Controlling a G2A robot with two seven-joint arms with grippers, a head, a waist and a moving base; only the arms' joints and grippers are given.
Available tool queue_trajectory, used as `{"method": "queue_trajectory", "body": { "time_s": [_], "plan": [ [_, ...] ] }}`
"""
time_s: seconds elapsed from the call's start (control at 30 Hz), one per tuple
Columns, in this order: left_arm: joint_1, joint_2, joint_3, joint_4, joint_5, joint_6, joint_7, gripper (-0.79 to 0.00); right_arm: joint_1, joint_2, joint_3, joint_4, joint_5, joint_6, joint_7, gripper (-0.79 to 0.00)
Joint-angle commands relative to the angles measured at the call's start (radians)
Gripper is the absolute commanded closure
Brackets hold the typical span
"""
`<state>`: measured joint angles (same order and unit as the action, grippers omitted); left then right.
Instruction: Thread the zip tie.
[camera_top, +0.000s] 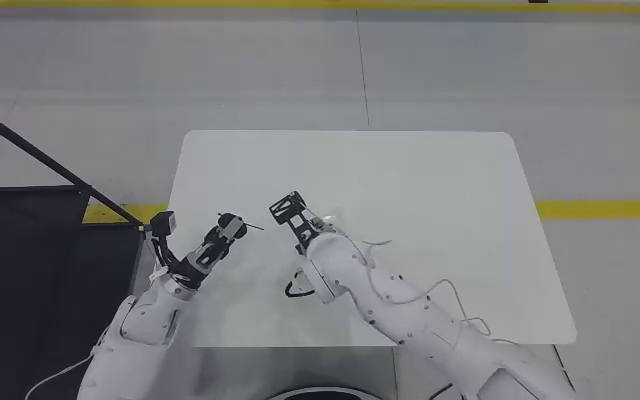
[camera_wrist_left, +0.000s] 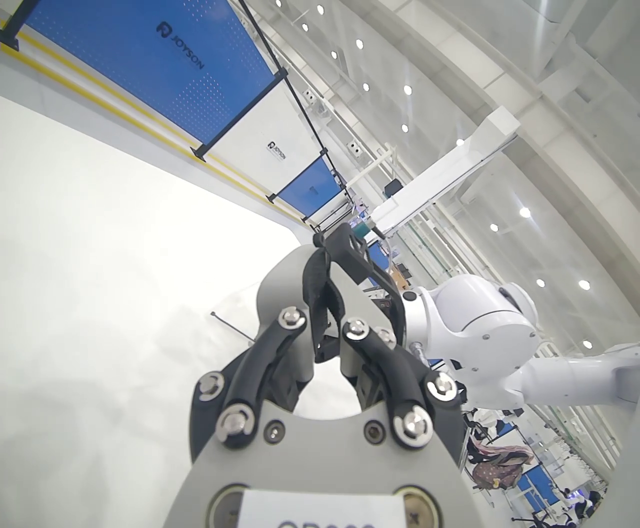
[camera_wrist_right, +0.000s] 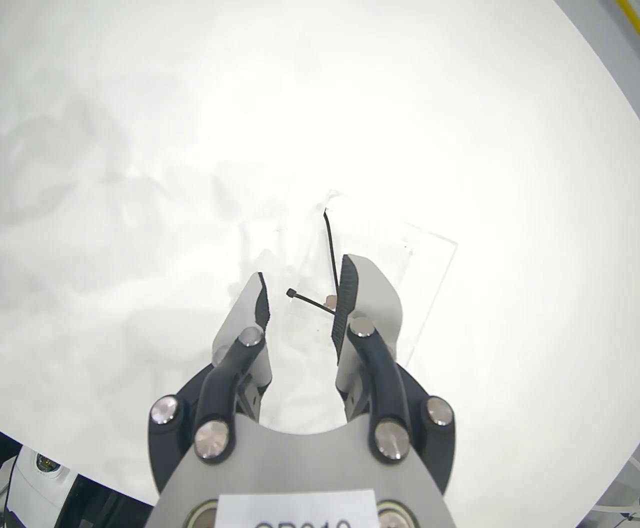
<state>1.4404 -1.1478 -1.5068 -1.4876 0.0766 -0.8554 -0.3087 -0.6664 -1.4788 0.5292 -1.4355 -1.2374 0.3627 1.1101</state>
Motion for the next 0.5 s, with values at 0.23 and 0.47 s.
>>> {"method": "queue_trajectory", "body": {
  "time_s": [0.23,0.47],
  "plan": [
    [0.000,0.000,0.000,0.000,0.000,0.000,0.000,0.000,0.002,-0.028,0.016,0.035,-0.005,-0.028,0.018,-0.129],
    [0.000,0.000,0.000,0.000,0.000,0.000,0.000,0.000,-0.008,-0.043,0.031,0.043,-0.032,-0.040,0.033,-0.089]
  ]
}}
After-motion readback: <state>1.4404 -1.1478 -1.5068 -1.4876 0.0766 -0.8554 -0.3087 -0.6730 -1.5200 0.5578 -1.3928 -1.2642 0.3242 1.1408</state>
